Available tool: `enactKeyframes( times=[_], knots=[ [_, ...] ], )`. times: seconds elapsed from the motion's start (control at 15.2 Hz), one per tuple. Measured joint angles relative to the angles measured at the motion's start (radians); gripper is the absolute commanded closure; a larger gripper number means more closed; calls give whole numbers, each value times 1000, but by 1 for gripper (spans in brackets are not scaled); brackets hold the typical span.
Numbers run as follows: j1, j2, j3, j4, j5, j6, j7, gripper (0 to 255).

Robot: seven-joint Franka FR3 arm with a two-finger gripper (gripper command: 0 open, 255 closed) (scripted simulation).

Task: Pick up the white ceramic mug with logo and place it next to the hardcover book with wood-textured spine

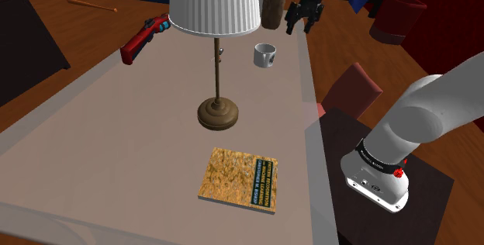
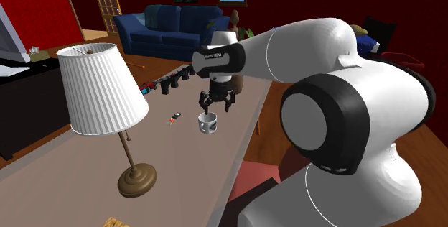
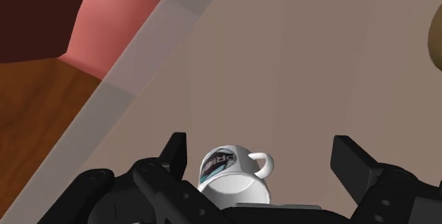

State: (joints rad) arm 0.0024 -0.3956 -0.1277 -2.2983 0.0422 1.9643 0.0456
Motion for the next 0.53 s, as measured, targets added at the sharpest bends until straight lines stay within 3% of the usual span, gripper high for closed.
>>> enactKeyframes(
  times=[0.53],
  knots=[
    [-8,274,-45,100,20,185,-78,0]
  ],
)
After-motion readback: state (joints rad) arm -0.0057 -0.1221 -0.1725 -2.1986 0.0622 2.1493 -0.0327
